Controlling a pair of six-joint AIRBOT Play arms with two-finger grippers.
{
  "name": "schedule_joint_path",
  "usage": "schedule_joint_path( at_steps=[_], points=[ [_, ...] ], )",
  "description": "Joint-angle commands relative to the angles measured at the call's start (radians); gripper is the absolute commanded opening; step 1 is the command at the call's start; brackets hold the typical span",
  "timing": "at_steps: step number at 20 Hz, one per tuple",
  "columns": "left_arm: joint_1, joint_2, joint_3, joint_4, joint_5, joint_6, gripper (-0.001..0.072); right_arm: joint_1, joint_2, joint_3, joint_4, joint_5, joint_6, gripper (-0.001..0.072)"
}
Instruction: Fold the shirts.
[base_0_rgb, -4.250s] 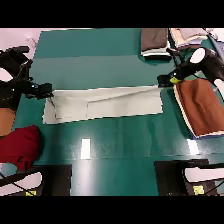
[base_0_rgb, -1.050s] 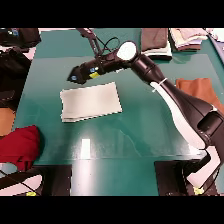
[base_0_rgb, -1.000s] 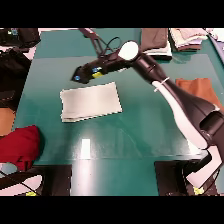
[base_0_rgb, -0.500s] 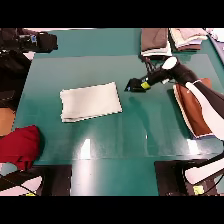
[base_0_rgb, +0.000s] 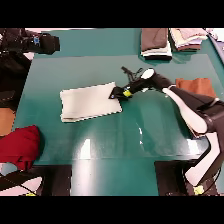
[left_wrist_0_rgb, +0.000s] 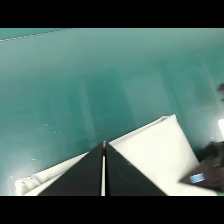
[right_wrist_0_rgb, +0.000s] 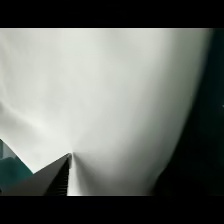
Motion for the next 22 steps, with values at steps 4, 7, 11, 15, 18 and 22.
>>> schedule_joint_path(
  at_steps=[4, 7, 11, 15, 18, 22],
  points=[
    [-0.006, 0.0, 0.0, -0.077, -0.004, 0.0, 0.0025, 0.112, -0.131, 0.248, -0.009, -0.085, -0.002, 0.0019],
    [-0.072, 0.0, 0.0, -0.05, -0.003, 0.003, 0.0025, 0.05, -0.064, 0.319, -0.111, -0.056, 0.006, 0.0019],
    [-0.167, 0.0, 0.0, -0.048, 0.007, 0.011, 0.0026, -0.156, 0.119, 0.337, -0.333, 0.08, 0.048, 0.0019],
    [-0.189, 0.0, 0.0, -0.055, 0.016, 0.01, 0.0026, -0.418, 0.262, 0.336, -0.462, 0.222, 0.098, 0.0019],
    [-0.189, 0.0, 0.0, -0.056, 0.027, 0.007, 0.0026, -0.618, 0.335, 0.336, -0.478, 0.276, 0.112, 0.0019],
    [-0.189, 0.0, 0.0, -0.06, 0.039, 0.004, 0.0027, -0.832, 0.38, 0.336, -0.475, 0.222, 0.16, 0.0019]
  ],
)
